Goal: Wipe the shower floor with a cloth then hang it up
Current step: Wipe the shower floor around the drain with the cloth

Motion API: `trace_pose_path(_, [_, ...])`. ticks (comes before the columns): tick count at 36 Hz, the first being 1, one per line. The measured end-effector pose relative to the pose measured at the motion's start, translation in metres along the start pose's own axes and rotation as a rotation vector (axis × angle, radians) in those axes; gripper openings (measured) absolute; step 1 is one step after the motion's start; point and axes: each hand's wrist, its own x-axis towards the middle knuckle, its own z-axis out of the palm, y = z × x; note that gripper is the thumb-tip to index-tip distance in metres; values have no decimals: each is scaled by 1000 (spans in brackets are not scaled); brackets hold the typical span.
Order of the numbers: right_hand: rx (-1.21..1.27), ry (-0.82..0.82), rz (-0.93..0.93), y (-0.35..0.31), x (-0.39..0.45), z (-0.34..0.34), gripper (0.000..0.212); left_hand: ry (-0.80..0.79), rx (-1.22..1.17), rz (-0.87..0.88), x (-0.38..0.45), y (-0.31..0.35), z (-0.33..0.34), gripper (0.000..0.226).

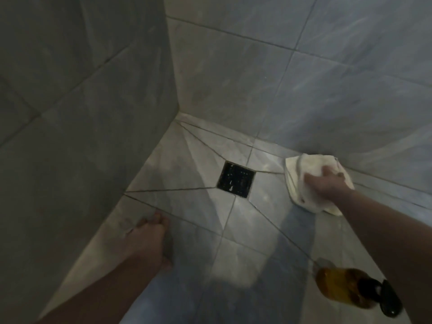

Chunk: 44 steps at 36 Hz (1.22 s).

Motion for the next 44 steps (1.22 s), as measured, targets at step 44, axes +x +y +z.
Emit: trace_pose_path(44, [-313, -76, -449, -42, -105, 92, 82, 33, 76, 22, 11, -2, 10, 116])
